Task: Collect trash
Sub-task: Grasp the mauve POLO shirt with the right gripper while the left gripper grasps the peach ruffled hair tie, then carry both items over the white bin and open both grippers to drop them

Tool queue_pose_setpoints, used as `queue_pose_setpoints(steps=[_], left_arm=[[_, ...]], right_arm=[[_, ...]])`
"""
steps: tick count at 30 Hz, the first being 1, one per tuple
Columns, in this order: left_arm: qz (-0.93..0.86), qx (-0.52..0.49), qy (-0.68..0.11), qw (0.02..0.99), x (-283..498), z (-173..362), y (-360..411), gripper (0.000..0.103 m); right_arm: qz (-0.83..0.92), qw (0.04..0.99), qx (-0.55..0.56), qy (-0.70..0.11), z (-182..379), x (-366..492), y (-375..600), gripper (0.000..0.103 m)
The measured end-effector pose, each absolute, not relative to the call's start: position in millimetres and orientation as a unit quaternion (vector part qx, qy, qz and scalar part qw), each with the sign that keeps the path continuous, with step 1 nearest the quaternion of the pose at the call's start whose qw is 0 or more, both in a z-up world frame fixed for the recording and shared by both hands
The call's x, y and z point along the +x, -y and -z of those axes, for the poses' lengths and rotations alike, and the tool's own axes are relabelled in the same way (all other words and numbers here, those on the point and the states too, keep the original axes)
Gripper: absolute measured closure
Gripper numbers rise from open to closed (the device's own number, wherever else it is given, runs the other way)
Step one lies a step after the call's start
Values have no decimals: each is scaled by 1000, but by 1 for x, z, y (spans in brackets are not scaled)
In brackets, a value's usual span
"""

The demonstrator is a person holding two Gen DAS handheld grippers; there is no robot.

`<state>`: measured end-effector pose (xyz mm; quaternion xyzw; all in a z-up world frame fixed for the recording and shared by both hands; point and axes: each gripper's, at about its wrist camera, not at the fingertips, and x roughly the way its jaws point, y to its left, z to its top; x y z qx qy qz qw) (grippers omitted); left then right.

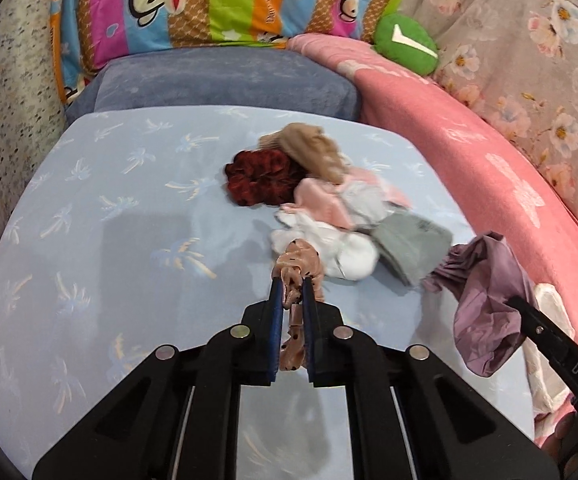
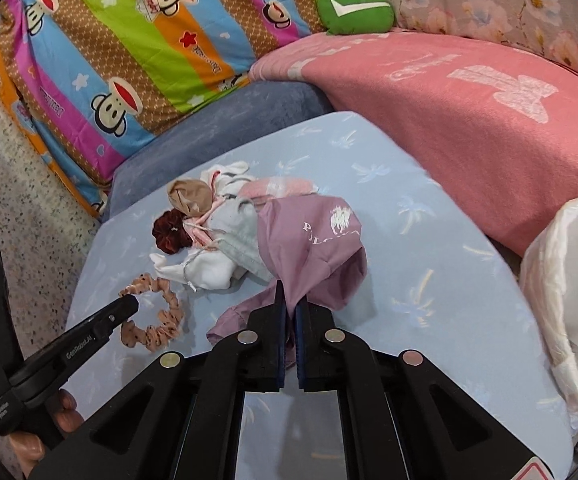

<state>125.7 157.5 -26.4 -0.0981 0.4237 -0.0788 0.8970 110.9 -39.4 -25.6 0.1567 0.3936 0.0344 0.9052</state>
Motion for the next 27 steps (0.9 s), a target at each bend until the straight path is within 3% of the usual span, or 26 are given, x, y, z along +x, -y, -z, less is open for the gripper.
queue_pose_setpoints(steps=[13, 27], left_arm=[[165, -52, -386, 906, 92, -21, -73, 94], [252, 1, -376, 892, 70, -37, 36, 94]], right_arm=[[2, 925, 186, -330, -25, 46, 104, 98], [67, 930, 215, -289, -50, 2, 195, 98]])
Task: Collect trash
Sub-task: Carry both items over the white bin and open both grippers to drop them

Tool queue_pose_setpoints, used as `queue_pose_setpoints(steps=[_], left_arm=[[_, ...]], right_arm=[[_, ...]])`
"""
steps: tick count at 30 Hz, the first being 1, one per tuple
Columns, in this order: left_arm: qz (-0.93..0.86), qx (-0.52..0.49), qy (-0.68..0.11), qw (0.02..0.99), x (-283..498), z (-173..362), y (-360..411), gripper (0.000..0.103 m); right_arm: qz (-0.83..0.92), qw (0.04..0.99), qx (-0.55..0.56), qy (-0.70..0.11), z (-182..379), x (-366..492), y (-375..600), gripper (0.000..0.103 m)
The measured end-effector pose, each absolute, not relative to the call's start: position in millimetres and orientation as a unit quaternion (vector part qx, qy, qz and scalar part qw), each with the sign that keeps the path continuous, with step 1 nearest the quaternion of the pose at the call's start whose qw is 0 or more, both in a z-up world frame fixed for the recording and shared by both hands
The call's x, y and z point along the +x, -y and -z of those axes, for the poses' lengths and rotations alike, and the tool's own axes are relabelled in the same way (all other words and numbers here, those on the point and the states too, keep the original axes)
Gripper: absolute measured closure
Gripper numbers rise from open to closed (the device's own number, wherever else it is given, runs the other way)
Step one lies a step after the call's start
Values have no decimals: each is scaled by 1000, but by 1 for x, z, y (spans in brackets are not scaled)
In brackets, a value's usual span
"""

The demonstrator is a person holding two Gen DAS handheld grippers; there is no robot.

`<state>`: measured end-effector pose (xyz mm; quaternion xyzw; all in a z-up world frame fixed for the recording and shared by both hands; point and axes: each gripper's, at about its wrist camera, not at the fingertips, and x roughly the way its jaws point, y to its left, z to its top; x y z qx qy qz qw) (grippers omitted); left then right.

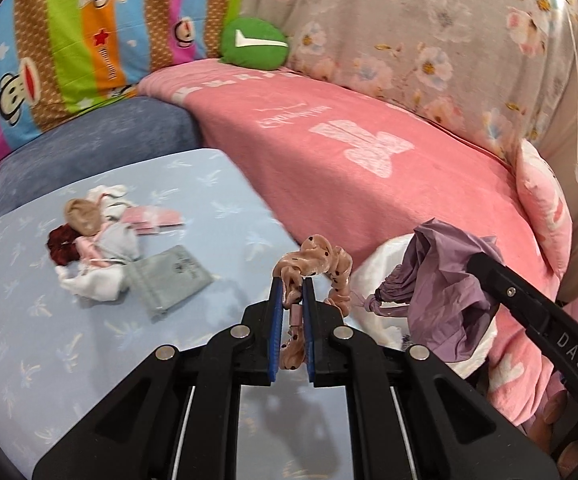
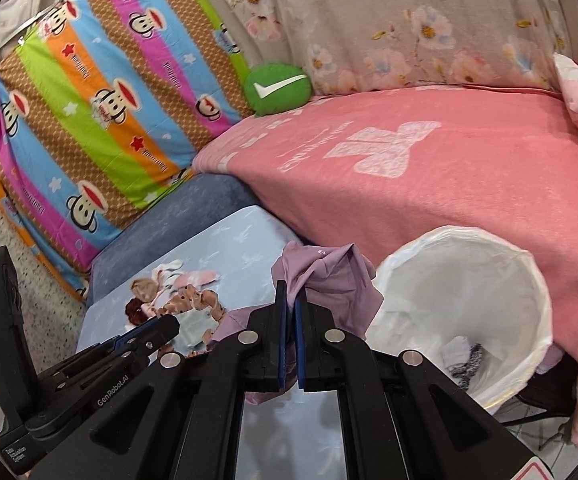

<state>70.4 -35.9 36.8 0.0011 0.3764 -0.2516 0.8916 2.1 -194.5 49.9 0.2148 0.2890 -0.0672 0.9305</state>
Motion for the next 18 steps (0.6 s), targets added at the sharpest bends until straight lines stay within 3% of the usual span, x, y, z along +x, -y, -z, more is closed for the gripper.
queue_pose_setpoints(steps=[18], left_arm=[[336, 56, -390, 856, 55, -24, 154, 92]], right_arm=[[137, 914, 254, -284, -30, -30, 296, 98]])
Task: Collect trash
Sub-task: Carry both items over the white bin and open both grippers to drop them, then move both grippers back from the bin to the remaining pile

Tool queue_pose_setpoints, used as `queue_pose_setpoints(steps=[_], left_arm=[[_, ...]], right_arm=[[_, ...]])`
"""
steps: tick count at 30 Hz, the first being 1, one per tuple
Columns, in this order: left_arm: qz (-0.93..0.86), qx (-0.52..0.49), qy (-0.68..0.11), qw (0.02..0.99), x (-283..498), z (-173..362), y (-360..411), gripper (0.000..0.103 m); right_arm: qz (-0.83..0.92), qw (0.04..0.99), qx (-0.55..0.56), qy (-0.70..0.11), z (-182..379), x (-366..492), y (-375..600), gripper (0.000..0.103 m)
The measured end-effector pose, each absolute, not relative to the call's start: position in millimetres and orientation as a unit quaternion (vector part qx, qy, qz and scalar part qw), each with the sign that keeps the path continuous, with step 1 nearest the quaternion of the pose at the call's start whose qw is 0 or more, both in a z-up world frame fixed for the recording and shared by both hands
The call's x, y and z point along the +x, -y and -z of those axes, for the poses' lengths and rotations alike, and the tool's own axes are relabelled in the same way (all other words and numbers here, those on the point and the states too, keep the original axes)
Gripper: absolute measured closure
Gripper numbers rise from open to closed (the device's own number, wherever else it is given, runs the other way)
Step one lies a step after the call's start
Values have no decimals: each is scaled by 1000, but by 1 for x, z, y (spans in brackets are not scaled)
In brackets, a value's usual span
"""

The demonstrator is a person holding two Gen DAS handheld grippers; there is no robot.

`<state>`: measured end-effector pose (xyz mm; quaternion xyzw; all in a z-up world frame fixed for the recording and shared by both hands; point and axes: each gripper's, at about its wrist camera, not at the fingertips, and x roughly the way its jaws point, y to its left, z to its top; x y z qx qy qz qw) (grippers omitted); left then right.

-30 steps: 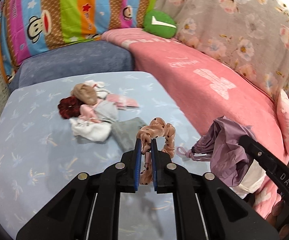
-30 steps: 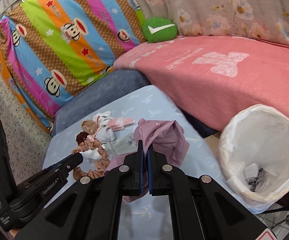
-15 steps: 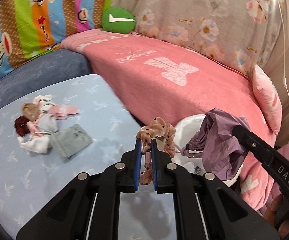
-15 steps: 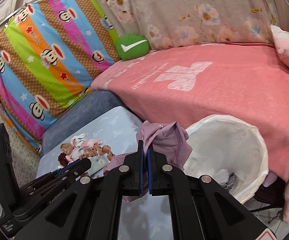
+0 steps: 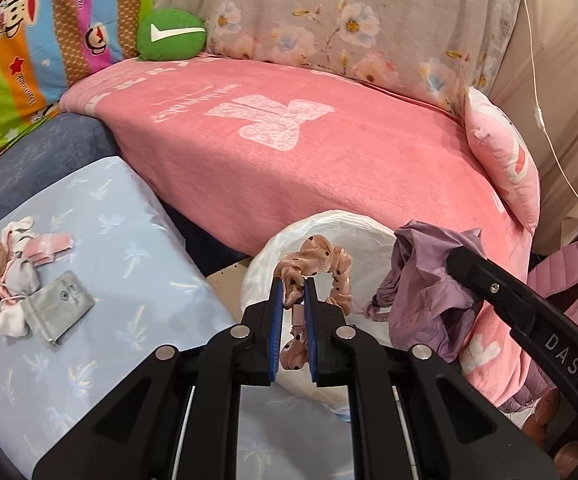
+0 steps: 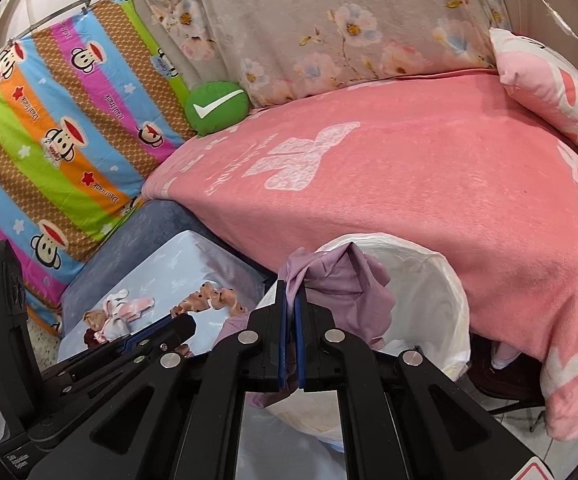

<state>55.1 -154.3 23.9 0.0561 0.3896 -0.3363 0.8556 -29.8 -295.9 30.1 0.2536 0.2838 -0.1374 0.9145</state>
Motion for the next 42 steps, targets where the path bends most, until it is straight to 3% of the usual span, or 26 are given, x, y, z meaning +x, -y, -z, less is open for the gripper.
queue_pose_setpoints(steps=[5, 10, 16, 42], left_arm=[[343, 62, -400, 847, 54, -18, 165, 87], [331, 65, -391, 856, 53, -20, 167, 46], [319, 66, -383, 865, 54, -22, 162, 45], [256, 25, -384, 887, 60, -20, 95, 45]], right_arm=[[146, 911, 259, -285, -25, -34, 307, 94], [160, 909, 265, -279, -25, -35, 313, 92], [159, 909, 265, -279, -23, -35, 314, 84], [121, 917, 217, -314, -17, -19, 251, 78]])
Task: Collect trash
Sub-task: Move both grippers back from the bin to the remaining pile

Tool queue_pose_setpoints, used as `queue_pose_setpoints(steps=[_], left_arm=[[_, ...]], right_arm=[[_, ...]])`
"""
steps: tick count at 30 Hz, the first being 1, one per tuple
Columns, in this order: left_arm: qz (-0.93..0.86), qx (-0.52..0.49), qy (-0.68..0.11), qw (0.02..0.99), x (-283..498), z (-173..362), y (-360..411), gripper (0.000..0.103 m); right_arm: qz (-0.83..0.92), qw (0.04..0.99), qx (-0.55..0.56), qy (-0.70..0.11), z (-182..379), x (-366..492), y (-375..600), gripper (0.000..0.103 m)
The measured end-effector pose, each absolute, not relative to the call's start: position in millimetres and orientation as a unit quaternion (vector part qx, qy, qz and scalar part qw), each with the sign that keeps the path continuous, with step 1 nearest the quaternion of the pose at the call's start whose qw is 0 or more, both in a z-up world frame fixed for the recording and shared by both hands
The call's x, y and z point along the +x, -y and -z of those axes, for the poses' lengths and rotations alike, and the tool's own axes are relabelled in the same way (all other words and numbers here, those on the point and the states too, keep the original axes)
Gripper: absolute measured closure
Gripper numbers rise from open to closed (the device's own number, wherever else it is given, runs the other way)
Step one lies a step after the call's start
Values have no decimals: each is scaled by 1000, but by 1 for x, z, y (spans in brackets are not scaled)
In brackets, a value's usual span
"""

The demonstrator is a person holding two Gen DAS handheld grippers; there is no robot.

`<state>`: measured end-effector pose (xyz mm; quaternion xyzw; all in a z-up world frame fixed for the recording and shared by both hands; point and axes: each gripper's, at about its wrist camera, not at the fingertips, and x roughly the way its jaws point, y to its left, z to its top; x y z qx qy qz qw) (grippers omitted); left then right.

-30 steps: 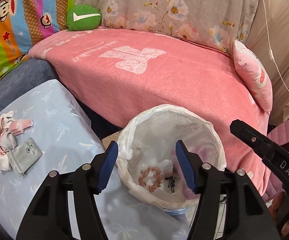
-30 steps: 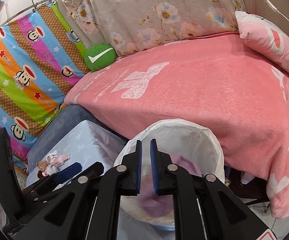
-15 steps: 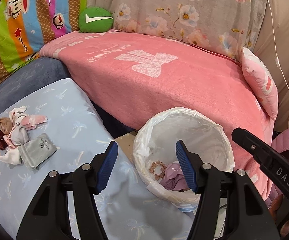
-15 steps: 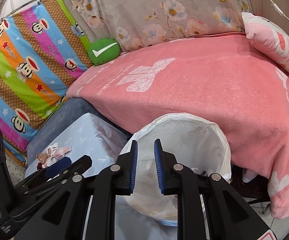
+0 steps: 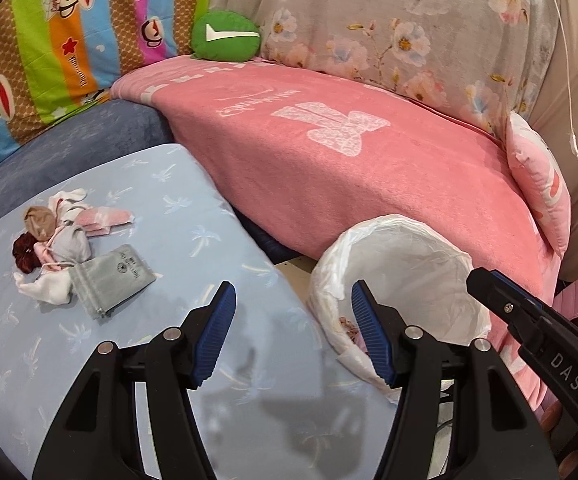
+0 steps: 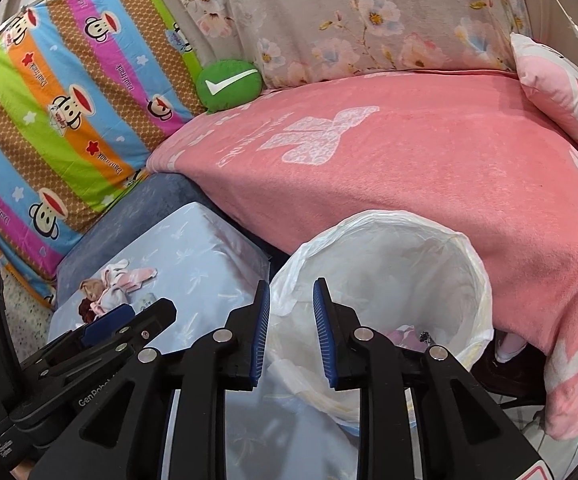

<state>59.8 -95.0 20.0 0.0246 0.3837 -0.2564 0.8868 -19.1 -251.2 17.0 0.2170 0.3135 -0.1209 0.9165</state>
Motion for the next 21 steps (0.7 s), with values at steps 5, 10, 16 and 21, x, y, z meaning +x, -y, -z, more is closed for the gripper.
queue_pose_setpoints(steps=[5, 10, 16, 21], left_arm=[[235, 9, -392, 889, 66, -15, 74, 40], [213, -2, -395, 893, 72, -10, 53, 36], [184, -15, -399, 898, 80, -5, 25, 31], [154, -28, -402, 902, 87, 1, -2, 24]], right_arm=[[106, 918, 204, -323, -15, -11, 230, 78], [93, 918, 192, -334, -11, -3, 212, 72], [78, 919, 176, -345, -7, 7, 188, 66], [67, 918, 163, -354, -3, 17, 167, 60]])
